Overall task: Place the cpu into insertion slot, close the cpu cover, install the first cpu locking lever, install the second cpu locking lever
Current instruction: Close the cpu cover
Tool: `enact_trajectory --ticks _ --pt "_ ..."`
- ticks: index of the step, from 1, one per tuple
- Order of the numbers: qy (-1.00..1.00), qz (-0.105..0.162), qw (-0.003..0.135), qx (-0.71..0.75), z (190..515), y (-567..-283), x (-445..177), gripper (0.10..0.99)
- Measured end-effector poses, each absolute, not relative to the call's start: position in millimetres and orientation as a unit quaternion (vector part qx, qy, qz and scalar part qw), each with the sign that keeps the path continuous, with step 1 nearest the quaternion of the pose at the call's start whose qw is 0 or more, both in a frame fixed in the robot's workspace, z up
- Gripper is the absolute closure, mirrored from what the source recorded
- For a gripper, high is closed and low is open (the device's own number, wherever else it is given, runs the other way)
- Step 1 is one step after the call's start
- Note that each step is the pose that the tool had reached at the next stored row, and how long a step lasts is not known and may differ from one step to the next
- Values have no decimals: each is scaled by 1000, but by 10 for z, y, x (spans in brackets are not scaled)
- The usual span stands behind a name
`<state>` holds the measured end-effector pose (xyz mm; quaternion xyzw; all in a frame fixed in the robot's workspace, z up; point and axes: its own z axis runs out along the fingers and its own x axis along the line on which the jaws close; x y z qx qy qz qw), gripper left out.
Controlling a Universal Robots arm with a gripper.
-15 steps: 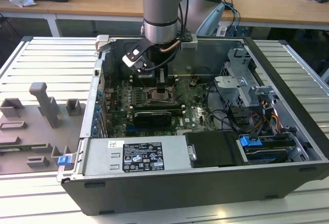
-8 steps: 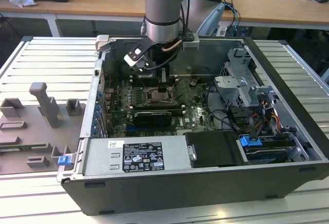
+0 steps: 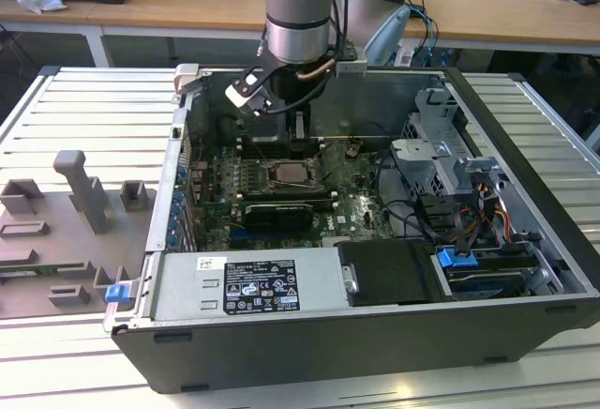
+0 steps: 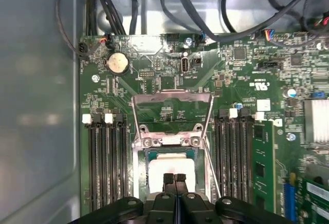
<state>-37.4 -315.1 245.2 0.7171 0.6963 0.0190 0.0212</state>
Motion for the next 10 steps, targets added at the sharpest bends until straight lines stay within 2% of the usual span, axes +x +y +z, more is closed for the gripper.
enact_trajectory --ticks 10 --pt "696 18 22 717 2832 -3150 -360 980"
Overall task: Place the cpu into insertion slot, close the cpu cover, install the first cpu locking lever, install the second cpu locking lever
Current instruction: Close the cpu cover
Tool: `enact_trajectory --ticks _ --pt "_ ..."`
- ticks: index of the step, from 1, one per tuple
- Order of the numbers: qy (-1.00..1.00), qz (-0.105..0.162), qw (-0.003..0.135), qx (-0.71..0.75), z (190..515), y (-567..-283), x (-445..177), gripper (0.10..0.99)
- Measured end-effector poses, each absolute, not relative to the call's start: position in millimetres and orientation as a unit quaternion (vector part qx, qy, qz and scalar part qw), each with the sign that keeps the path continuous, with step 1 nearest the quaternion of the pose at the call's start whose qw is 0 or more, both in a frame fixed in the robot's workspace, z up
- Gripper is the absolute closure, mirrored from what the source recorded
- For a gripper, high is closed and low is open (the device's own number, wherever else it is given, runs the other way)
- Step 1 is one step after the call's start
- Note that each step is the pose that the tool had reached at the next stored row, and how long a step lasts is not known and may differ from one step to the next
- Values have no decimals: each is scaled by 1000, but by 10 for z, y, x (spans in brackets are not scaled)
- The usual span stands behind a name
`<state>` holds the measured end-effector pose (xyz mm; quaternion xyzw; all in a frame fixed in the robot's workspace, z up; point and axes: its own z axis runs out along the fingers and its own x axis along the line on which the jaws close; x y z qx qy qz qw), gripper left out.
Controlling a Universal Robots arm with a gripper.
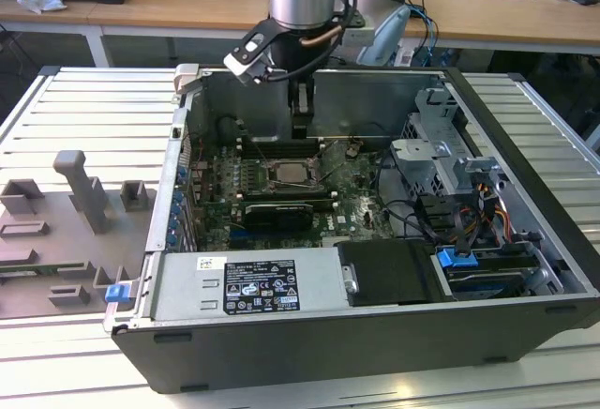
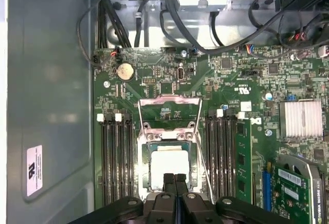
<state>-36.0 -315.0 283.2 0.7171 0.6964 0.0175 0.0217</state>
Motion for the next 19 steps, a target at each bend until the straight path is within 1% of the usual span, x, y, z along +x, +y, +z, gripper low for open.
enact_trajectory --ticks 19 --pt "696 17 22 717 2837 -3151 -57 980"
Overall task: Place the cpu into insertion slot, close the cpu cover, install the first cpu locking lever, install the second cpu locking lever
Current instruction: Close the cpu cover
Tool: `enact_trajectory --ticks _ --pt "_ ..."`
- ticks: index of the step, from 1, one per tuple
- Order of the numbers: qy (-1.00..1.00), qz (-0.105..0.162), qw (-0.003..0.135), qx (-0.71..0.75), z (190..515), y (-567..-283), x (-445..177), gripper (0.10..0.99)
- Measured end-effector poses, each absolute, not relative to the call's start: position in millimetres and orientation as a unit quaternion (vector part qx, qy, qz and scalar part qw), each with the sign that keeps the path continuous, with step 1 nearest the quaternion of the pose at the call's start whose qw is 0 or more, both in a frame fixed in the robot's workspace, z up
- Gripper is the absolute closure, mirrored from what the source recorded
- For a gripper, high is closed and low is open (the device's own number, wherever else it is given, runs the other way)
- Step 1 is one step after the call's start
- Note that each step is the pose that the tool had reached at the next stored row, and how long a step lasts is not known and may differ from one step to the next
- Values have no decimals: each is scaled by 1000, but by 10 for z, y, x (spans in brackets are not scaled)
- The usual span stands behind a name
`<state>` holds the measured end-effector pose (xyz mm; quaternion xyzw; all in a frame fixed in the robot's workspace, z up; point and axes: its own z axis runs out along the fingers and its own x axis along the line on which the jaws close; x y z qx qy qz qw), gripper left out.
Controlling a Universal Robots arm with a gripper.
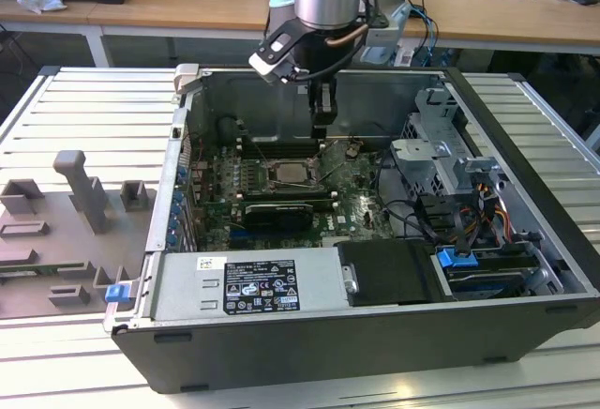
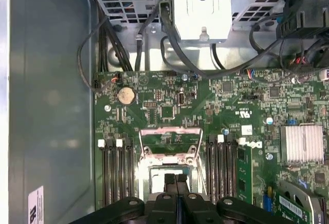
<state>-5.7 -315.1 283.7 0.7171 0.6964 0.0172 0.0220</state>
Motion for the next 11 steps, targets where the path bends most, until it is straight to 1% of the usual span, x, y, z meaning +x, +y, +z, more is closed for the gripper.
enact_trajectory --ticks 11 --pt "706 18 22 708 2784 -3151 179 980"
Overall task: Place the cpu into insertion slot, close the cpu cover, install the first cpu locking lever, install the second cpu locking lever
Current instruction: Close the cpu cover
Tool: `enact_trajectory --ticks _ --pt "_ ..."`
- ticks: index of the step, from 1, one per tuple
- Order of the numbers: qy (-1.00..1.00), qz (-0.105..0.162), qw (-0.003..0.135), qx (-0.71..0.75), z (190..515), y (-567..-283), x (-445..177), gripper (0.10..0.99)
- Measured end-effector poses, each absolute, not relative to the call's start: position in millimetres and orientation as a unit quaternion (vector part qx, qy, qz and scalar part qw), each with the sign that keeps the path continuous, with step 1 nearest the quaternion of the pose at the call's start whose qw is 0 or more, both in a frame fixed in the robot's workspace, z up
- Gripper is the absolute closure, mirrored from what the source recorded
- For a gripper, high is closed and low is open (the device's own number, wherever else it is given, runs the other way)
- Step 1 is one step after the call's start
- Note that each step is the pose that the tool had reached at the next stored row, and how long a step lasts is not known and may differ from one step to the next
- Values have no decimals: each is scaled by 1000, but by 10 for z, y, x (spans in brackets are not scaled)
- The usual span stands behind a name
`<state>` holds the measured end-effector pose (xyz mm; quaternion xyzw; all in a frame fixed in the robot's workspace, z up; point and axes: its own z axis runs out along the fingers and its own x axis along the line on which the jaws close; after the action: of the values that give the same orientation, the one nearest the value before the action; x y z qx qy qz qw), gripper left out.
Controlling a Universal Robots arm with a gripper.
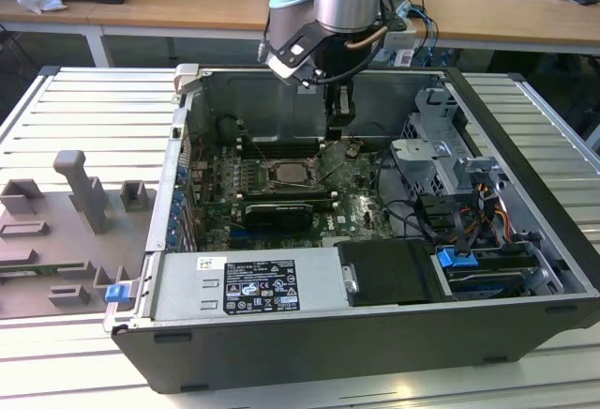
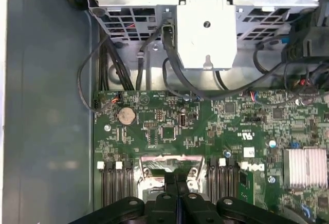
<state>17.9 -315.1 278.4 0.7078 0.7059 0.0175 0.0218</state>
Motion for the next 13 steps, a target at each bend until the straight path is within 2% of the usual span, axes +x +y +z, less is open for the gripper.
enact_trajectory --ticks 13 --pt "713 18 22 701 2594 -3150 520 980"
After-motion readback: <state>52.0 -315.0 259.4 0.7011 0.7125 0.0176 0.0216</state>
